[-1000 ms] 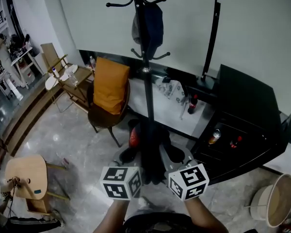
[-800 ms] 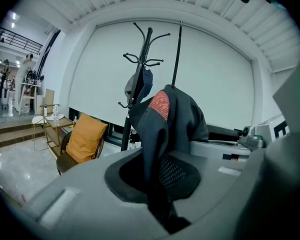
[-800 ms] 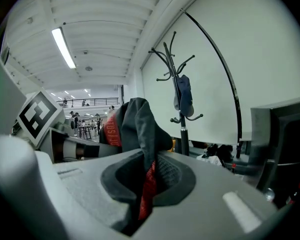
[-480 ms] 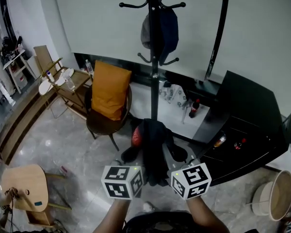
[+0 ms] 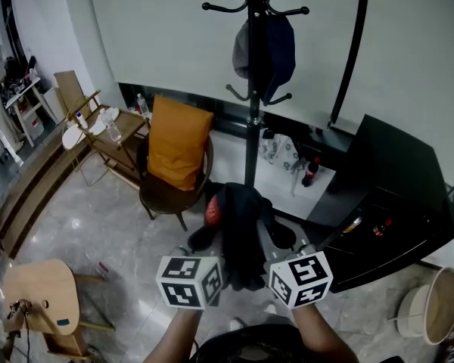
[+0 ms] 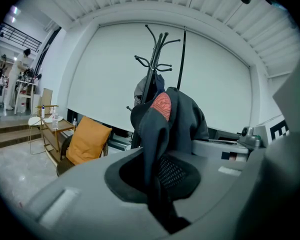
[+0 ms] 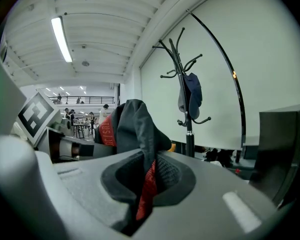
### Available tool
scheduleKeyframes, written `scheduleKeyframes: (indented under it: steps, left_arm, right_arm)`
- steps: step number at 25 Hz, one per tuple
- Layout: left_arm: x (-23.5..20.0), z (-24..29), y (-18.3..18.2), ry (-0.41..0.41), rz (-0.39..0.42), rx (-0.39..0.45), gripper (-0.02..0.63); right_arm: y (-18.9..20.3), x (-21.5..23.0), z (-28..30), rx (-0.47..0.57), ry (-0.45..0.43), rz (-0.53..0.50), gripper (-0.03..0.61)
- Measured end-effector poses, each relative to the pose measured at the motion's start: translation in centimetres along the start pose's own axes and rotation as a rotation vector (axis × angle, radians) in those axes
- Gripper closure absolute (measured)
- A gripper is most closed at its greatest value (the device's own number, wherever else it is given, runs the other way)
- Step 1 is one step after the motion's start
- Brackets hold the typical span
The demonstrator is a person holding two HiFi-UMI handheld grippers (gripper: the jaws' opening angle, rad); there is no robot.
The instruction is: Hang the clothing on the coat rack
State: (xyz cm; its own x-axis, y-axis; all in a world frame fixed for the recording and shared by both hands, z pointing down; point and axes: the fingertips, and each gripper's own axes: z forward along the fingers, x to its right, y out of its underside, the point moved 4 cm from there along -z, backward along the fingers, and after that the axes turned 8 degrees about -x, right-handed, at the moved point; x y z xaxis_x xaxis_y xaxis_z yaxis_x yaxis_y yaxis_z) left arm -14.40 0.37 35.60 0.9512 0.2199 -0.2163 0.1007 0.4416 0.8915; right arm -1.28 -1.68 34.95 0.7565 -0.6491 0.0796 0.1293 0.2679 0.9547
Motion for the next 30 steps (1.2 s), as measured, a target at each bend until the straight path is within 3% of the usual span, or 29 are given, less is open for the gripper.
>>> scheduleKeyframes:
  steps: [9,30]
  left_arm:
    - [-1.4,2.3,-1.6,-0.018,0.013,0.013,0.580]
    - [-2.2,12.7,-7.9,-0.039,0.022,0.041,0.579]
  right_arm:
    - [-1.0,1.6,2.7,0.029,-0.008,-0.001,0.557]
    - [-5.2,10.4,9.9,0.076,-0.029,-0.010,0.557]
